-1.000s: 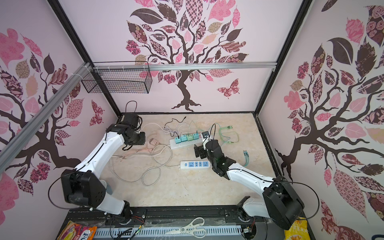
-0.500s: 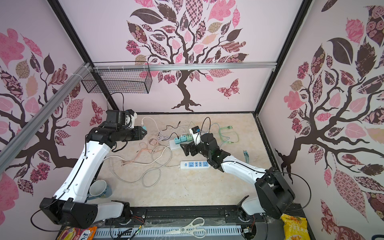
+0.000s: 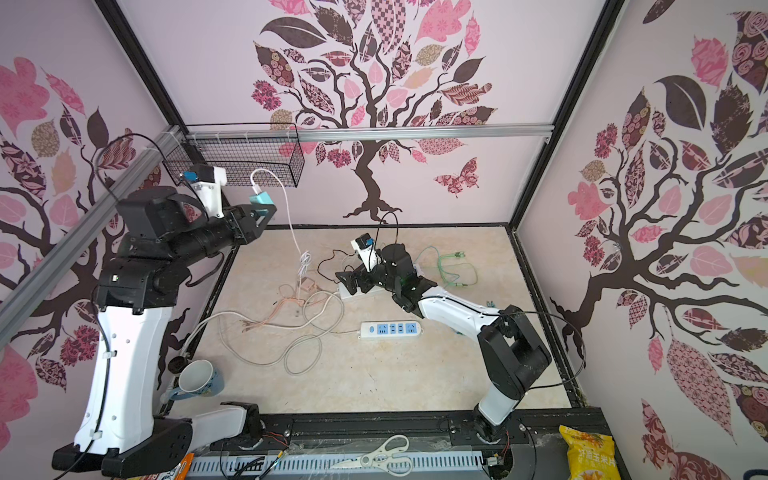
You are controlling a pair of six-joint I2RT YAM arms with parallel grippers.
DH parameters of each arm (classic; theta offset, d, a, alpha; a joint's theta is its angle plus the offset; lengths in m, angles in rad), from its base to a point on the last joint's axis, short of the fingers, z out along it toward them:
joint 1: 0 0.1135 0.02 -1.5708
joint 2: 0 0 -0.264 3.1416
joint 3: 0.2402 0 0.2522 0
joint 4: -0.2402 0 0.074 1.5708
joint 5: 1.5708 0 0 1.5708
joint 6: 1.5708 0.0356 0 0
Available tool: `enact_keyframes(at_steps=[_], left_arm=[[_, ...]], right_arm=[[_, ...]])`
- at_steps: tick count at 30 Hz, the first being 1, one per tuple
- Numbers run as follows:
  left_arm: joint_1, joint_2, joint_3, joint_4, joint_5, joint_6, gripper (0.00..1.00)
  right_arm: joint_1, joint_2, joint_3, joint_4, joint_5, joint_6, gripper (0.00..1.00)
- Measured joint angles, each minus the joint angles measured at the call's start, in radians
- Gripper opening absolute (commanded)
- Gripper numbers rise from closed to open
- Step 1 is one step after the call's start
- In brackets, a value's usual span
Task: Insert the plug
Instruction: 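Lift the teal cube charger high with the left gripper while right gripper lifts white cable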
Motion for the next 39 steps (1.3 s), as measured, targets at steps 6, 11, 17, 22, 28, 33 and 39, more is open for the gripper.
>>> enact_keyframes(at_steps=[6, 11, 17, 22, 28, 33, 39], left_arm=[[0.0, 0.014, 0.029, 0.057, 0.118, -0.052, 0.0], [0.001, 0.043, 0.028, 0.057, 0.174, -0.083, 0.0], [0.001, 0.04, 0.028, 0.066, 0.241, -0.115, 0.0], [0.001, 0.036, 0.028, 0.066, 0.27, -0.122, 0.0], [0.001, 0.036, 0.026, 0.066, 0.286, -0.122, 0.0], [0.001, 0.035, 0.016, 0.057, 0.293, -0.116, 0.0], [-0.002, 0.035, 0.006, 0.002, 0.293, -0.076, 0.0]], right_arm=[[0.003, 0.049, 0.057, 0.071, -0.129, -0.015, 1.0], [0.057, 0.074, 0.026, 0.201, -0.212, -0.052, 1.0], [0.093, 0.177, 0.086, 0.327, -0.181, 0.05, 0.99], [0.09, 0.244, 0.156, 0.412, -0.072, 0.152, 0.87], [0.088, 0.282, 0.226, 0.477, 0.032, 0.224, 0.42], [0.086, 0.294, 0.255, 0.479, 0.062, 0.227, 0.15], [0.068, 0.262, 0.182, 0.476, 0.063, 0.204, 0.07]])
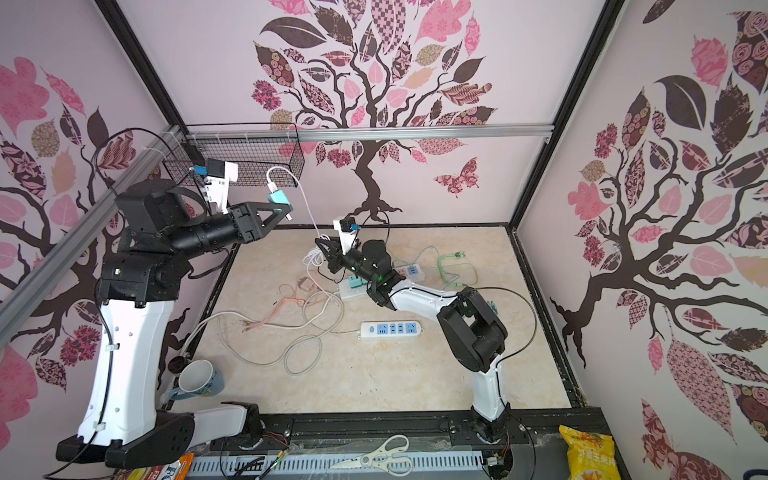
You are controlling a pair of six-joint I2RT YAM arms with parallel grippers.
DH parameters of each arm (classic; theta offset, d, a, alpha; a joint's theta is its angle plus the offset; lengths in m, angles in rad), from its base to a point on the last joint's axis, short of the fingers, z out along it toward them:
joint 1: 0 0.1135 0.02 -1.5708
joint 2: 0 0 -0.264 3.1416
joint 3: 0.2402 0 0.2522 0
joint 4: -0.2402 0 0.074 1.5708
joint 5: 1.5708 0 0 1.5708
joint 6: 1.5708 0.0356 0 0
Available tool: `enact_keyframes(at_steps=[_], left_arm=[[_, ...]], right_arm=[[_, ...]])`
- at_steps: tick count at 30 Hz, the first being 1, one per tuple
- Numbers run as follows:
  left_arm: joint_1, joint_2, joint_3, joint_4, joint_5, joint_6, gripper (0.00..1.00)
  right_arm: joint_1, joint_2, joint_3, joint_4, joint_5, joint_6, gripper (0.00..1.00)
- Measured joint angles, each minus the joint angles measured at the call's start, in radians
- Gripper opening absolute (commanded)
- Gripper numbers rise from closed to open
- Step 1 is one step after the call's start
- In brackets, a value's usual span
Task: Insert the plug
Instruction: 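Lift the teal cube charger high with the left gripper while right gripper lifts white cable, then bring the teal charger toward the right gripper over the blue-socket strip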
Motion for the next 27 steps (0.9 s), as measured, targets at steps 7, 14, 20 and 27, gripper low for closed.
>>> enact_keyframes(at_steps=[7, 14, 20, 27], left_arm=[[-0.207, 0.01, -0.027, -0.101, -0.134, 0.106, 0.0], [-0.46, 0.111, -0.068, -0.119, -0.292, 0.162, 0.0], [-0.623, 0.216, -0.115, -0.081, -0.369, 0.169, 0.0], [-0.747, 0.31, -0.118, 0.0, -0.411, 0.169, 0.0]], right_arm=[[-0.132, -0.263, -0.261, -0.052, 0.009, 0.019, 0.05], [-0.323, -0.557, -0.422, -0.144, 0.095, 0.031, 0.07], [-0.444, -0.711, -0.517, -0.271, 0.156, -0.002, 0.08], [-0.631, -0.756, -0.597, -0.367, 0.233, 0.002, 0.09]])
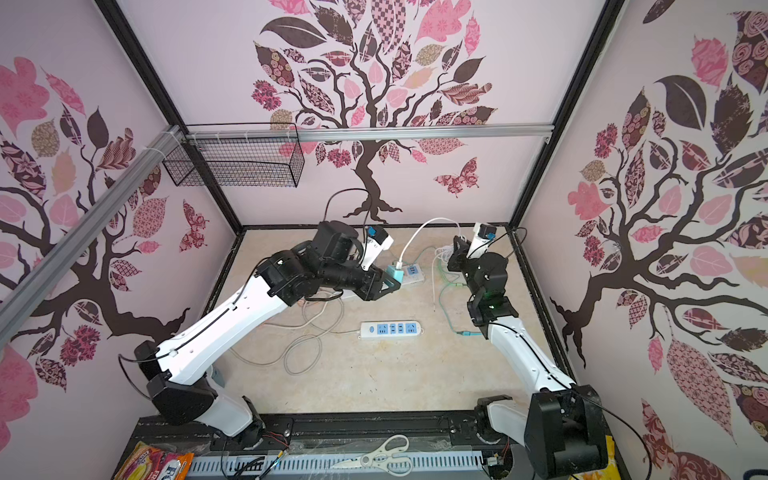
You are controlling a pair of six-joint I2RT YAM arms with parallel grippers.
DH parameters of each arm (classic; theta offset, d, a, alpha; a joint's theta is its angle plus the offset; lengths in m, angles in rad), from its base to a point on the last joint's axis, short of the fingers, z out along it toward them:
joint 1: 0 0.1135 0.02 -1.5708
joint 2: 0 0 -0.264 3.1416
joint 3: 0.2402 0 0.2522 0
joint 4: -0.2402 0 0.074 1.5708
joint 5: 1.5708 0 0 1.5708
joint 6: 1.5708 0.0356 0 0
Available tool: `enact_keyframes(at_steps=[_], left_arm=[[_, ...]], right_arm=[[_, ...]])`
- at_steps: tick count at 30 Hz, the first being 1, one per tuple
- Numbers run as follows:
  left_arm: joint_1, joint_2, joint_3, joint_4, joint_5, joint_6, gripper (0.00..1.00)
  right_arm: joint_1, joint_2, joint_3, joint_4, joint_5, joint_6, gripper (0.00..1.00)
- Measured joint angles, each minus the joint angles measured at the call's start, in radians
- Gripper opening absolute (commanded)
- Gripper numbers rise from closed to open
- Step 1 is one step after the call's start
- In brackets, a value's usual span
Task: Insert the plug
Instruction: 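Bring the teal charger toward the right gripper over the blue-socket strip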
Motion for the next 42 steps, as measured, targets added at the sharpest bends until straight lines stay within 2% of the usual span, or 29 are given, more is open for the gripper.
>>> enact_keyframes(at_steps=[3, 9, 15, 17, 19, 21, 22, 28, 30, 37, 42], left_arm=[[-0.038, 0.061, 0.0, 0.036, -0.029, 0.002, 0.0], [-0.061, 0.199, -0.006, 0.085, -0.071, -0.01, 0.0], [-0.065, 0.23, -0.102, 0.171, -0.1, -0.064, 0.0], [-0.074, 0.246, -0.124, 0.198, -0.114, -0.083, 0.0], [-0.09, 0.269, -0.138, 0.217, -0.132, -0.098, 0.0], [-0.101, 0.291, -0.145, 0.227, -0.14, -0.108, 0.0], [-0.107, 0.301, -0.147, 0.232, -0.143, -0.112, 0.0], [-0.113, 0.319, -0.15, 0.24, -0.164, -0.113, 0.0], [-0.111, 0.319, -0.15, 0.244, -0.169, -0.108, 0.0], [-0.097, 0.319, -0.15, 0.244, -0.173, -0.077, 0.0], [-0.063, 0.319, -0.154, 0.254, -0.155, -0.037, 0.0]], right_arm=[[-0.01, 0.005, -0.014, -0.039, 0.07, -0.003, 0.09], [-0.014, 0.046, -0.043, -0.061, 0.336, -0.033, 0.13], [-0.023, 0.066, -0.138, -0.007, 0.532, -0.064, 0.21], [-0.024, 0.072, -0.166, 0.01, 0.568, -0.053, 0.29], [-0.028, 0.08, -0.182, 0.009, 0.597, -0.034, 0.45], [-0.031, 0.089, -0.18, -0.008, 0.612, -0.006, 0.62], [-0.032, 0.092, -0.175, -0.03, 0.614, 0.01, 0.68], [-0.033, 0.076, -0.151, -0.221, 0.584, 0.12, 0.94], [-0.033, 0.035, -0.174, -0.288, 0.566, 0.151, 1.0], [-0.033, -0.205, -0.25, -0.52, 0.48, 0.189, 1.0], [-0.033, -0.248, -0.175, -0.663, 0.376, 0.207, 1.0]])
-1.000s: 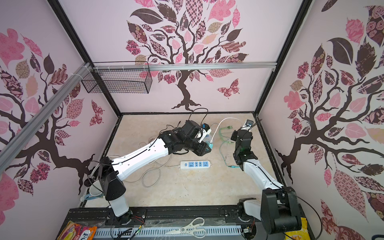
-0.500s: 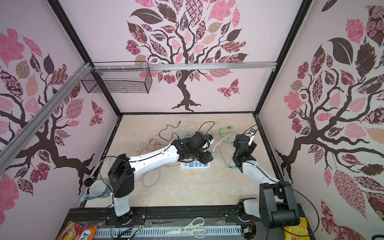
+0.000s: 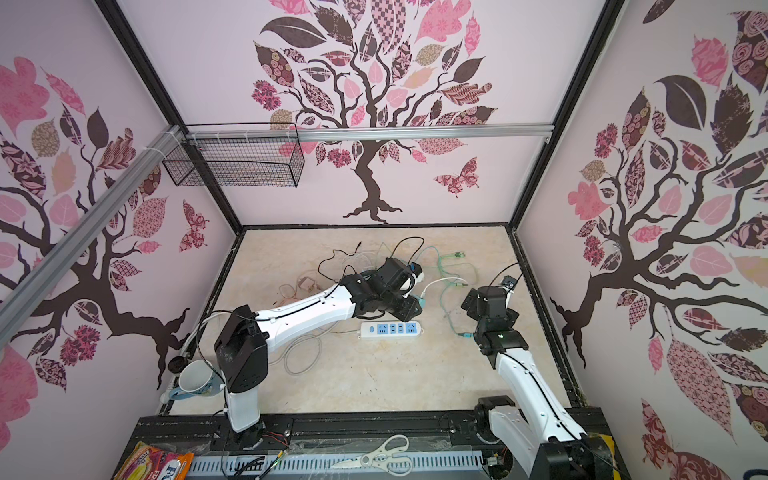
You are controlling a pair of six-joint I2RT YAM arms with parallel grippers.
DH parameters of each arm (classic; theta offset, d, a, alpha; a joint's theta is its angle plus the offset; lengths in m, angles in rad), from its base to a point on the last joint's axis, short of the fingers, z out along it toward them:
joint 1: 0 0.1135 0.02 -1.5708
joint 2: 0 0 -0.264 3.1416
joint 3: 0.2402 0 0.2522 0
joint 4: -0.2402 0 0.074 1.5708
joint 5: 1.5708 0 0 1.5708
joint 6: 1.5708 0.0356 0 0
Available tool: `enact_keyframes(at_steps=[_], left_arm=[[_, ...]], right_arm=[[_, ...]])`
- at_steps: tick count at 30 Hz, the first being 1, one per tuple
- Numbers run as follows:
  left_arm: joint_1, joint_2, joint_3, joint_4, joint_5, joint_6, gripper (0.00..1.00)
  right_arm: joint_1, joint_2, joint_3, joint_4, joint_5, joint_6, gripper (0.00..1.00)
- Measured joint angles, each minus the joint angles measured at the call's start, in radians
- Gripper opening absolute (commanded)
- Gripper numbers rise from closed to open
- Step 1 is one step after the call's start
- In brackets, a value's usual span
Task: Insert the plug
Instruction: 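Bring the teal charger toward the right gripper over the blue-socket strip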
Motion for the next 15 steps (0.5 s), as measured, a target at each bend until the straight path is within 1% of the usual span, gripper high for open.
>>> enact_keyframes(at_steps=[6, 8, 10, 15], left_arm=[[0.03, -0.001, -0.043, 0.02, 0.037, 0.042, 0.0], [0.033, -0.001, -0.055, 0.024, 0.043, 0.059, 0.0], [0.037, -0.008, -0.08, 0.04, 0.06, 0.078, 0.0], [0.048, -0.051, -0.178, 0.103, 0.104, 0.143, 0.0]], right_arm=[[0.0, -0.007, 0.135, -0.129, -0.147, -0.017, 1.0], [0.0, -0.02, 0.155, -0.153, -0.231, -0.042, 1.0], [0.0, -0.023, 0.173, -0.185, -0.341, -0.067, 1.0], [0.0, 0.072, 0.261, -0.295, -0.592, -0.111, 0.99]])
